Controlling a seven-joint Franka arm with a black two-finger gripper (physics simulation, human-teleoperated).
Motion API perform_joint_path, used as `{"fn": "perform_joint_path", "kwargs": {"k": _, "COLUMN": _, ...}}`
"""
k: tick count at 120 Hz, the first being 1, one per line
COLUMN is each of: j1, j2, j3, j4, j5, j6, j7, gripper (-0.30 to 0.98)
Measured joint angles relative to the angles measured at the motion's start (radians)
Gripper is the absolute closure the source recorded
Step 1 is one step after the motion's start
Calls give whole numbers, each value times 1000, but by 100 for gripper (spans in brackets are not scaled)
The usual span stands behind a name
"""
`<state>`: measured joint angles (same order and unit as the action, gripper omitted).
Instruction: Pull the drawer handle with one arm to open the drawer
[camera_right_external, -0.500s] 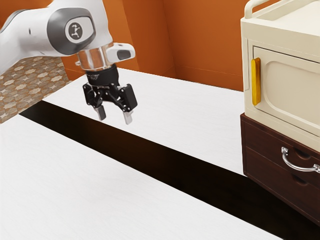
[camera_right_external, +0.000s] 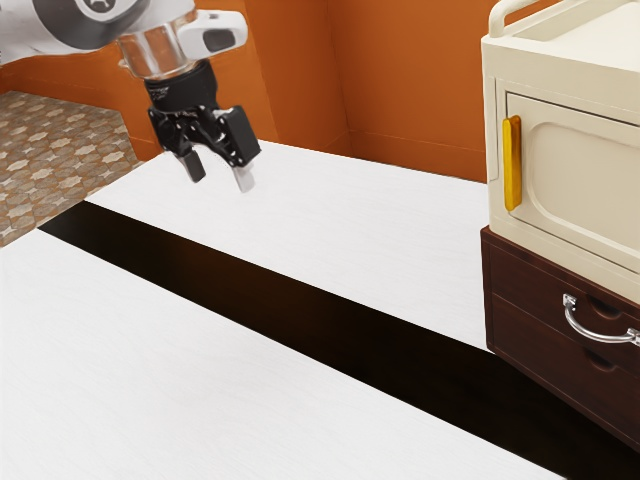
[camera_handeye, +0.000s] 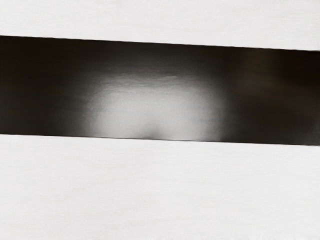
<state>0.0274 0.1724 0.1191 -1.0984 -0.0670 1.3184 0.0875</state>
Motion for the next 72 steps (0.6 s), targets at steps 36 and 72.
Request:
{"fn": "perform_joint_path", "kwargs": {"k": 36, "j1": -206, "j2": -2, "j3": -206, "j4": 33, "j5": 2, "j6": -66, "j7": 61, "gripper": 0}}
{"fn": "perform_joint_path", "kwargs": {"k": 72, "j1": -433, "j2": 10, "j3": -256, "j4": 24, "j5": 2, "j6": -38, "j7": 438, "gripper": 0}}
